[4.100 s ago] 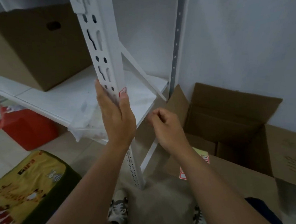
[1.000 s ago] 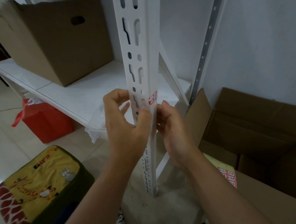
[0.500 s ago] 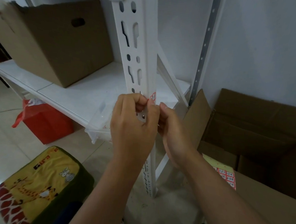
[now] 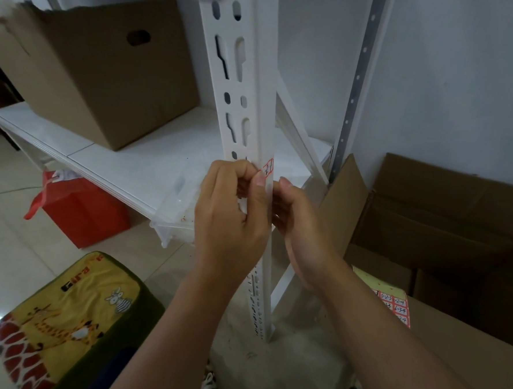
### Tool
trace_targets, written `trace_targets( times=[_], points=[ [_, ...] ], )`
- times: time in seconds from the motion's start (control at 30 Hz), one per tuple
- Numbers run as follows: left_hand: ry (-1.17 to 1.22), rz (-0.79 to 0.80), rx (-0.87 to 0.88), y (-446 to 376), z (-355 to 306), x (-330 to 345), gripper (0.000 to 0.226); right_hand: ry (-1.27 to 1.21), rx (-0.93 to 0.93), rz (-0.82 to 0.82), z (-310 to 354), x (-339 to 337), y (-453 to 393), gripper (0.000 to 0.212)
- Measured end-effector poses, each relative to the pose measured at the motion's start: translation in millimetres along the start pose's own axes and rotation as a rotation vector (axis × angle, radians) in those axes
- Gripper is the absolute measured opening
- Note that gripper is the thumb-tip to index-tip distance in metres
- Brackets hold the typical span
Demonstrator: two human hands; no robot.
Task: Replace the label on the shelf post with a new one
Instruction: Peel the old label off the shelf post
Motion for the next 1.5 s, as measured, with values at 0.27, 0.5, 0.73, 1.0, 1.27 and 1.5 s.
trace_targets(
  times=[0.27, 0.5, 0.73, 1.0, 1.27, 1.5],
  points=[
    [0.116, -0.017, -0.167, 1.9, 5.6, -0.2, 0.017, -0.052, -0.006, 0.015, 1.3, 0.9, 0.7, 0.049],
    [0.234, -0.011, -0.303, -1.0, 5.8, -4.6, 0.011, -0.057, 0.007, -0.005, 0.0, 1.4, -1.1, 0.048],
    [0.293, -0.030, -0.360, 6.5, 5.5, -6.1, 0.014, -0.058, -0.002, -0.011, 1.3, 3.6, -0.1, 0.044],
    [0.248, -0.036, -0.399, 13.0, 4.1, -10.3, 0.015, -0.010, -0.070, 0.000, 3.5, 5.6, 2.3, 0.042],
    [0.232, -0.026, -0.406, 12.7, 0.9, -14.6, 0.013, 0.054, -0.087, -0.011, 3.9, 6.3, 3.3, 0.038],
    [0.213, -0.020, -0.446, 11.4, -0.7, -17.0, 0.017, 0.112, -0.092, -0.017, 3.7, 7.1, 4.0, 0.039]
  ],
)
Point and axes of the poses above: each hand's wrist, its own y-axis away from the middle knuckle, its own x-axis out of the palm, z = x × y, the point moved 1 cm from there along -y, towards the middle knuckle, and after that the axes turned 9 degrees about -y, right-handed, at the moved point
